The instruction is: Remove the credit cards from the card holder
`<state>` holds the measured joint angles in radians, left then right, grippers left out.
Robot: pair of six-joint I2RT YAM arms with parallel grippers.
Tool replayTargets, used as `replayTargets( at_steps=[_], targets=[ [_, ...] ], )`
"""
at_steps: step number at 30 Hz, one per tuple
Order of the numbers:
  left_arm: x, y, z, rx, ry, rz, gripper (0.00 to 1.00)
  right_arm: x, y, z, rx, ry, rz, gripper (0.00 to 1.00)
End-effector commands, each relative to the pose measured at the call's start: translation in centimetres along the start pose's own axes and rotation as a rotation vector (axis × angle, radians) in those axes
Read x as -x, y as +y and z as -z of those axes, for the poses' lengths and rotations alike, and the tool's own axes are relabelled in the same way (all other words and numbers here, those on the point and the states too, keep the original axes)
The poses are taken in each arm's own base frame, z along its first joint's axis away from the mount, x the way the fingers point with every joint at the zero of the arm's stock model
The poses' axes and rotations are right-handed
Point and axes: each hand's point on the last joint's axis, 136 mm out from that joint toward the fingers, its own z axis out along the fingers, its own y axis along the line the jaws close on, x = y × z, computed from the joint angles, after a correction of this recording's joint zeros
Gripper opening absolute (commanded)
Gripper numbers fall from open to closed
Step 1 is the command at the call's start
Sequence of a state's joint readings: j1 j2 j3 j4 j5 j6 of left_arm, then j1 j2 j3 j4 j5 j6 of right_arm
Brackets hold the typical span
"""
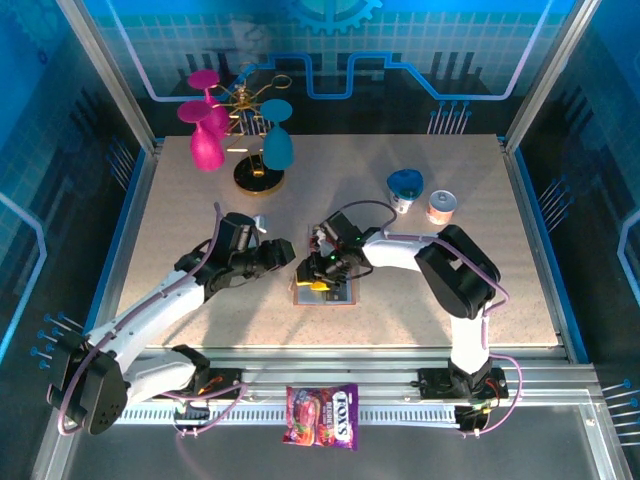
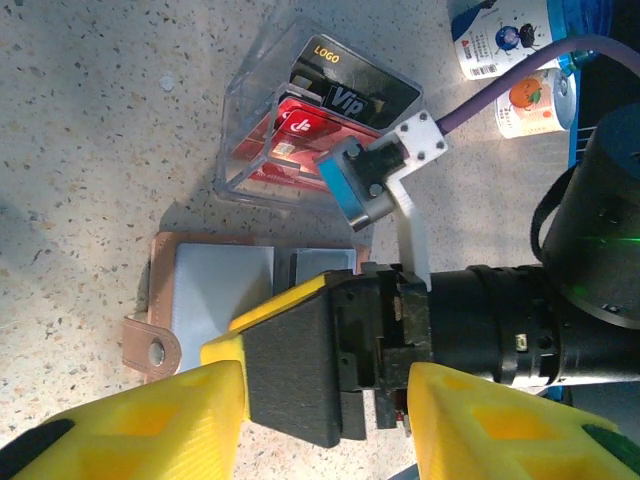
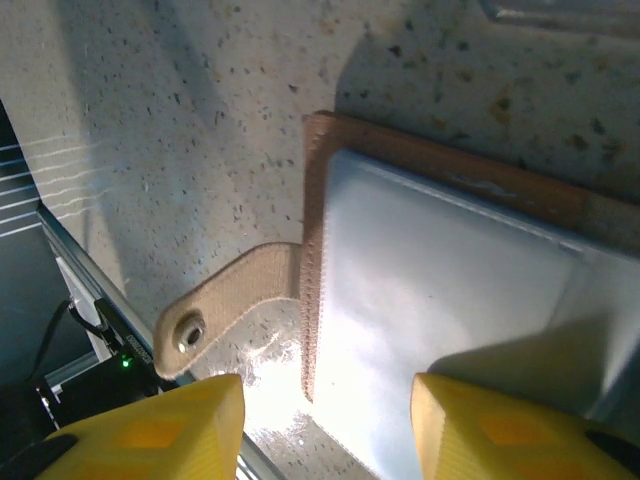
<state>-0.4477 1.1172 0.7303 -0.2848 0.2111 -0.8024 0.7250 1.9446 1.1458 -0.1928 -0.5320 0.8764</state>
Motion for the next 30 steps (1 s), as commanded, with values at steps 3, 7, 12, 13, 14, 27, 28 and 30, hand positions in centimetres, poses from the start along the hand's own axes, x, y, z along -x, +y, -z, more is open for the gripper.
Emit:
replayTargets(
  at_steps=[3,7,12,13,14,27,28,30],
  targets=[
    [-1.0,0.1,0.0,-0.025,0.043,0.004,0.47,0.0,1.2,-0.1,0.020,0.007,0.007,0.50],
    [-1.1,0.1,-0.5,-0.030,0.057,0.016,0.47,0.2,1.7,1.2,0.028,-0.019,0.017,0.50],
    [-1.2,-0.2,-1.5,-0.046,0.085,0.035,0.46,0.5,1.4,3.3,0.030,-0.062,0.015,0.50],
    [-1.3,-0.2,-1.8,-0.049,0.094,0.040,0.46,0.5,1.1,3.7,0.028,-0.069,0.011,0.50],
    [-1.4,-0.2,-2.0,-0.052,0.099,0.045,0.45,0.6,0.9,4.3,0.027,-0.081,0.009,0.50],
    [-4.0,-1.7,-8.0,-0.079,0.245,0.082,0.42,-0.3,-4.5,9.0,-0.001,-0.171,-0.081,0.42],
    [-4.2,-1.8,-8.4,-0.081,0.260,0.085,0.41,-0.2,-4.4,9.3,0.005,-0.180,-0.080,0.42],
    [-4.9,-2.0,-9.6,-0.076,0.291,0.090,0.40,-1.0,-5.9,9.2,-0.007,-0.169,-0.109,0.39]
  ],
)
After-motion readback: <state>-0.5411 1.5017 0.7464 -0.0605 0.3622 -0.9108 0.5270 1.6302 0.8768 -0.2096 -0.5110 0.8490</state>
